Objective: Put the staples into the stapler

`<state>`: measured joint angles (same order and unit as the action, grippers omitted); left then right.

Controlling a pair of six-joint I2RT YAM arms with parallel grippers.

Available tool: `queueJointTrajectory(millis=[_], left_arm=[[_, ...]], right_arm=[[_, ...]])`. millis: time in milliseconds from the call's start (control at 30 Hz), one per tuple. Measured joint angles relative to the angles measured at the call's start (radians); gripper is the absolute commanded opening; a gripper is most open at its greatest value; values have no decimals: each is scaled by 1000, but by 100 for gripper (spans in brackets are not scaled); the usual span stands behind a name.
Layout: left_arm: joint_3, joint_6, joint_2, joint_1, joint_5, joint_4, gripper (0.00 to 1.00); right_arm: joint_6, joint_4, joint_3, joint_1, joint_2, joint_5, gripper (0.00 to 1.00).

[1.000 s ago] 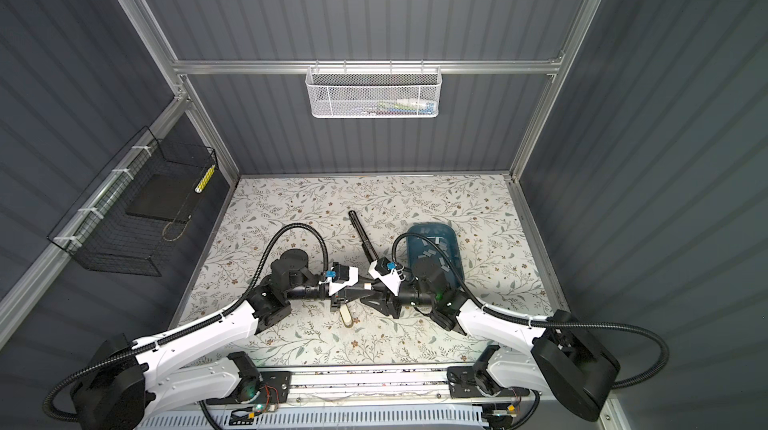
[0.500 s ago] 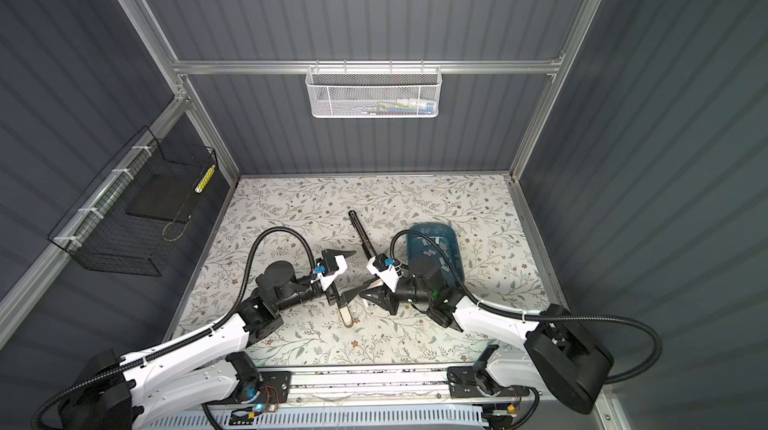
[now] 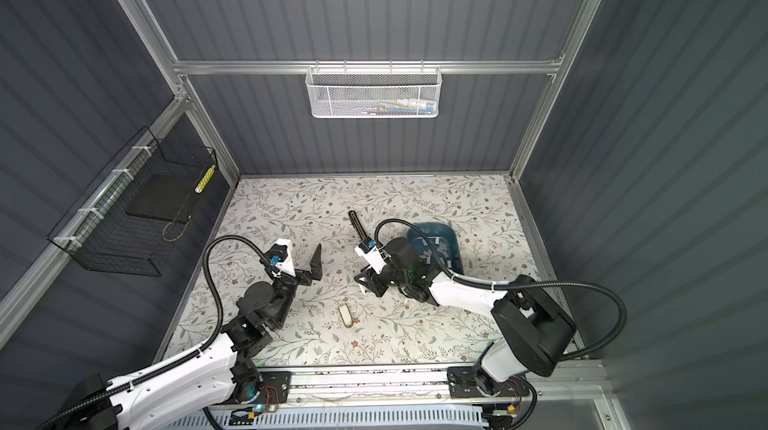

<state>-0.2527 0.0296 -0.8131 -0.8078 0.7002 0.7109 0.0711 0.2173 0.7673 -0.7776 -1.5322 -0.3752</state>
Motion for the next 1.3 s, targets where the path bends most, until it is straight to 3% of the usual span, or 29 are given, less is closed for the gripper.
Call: queueJointTrajectory(millis=[200, 700, 1100, 1300], left_arm=[[-3, -29, -28, 0, 109, 8, 100], [-10, -39, -55, 0, 128, -1, 100], [-10, -38, -56, 0, 94, -2, 100], [-10, -38, -55, 0, 87, 14, 100]], right_arm=[[23, -135, 113, 0, -111, 89, 12], [64, -374, 400, -50, -357, 294, 17], [77, -429, 442, -50, -382, 328, 27], [82, -431, 455, -50, -407, 332, 42]])
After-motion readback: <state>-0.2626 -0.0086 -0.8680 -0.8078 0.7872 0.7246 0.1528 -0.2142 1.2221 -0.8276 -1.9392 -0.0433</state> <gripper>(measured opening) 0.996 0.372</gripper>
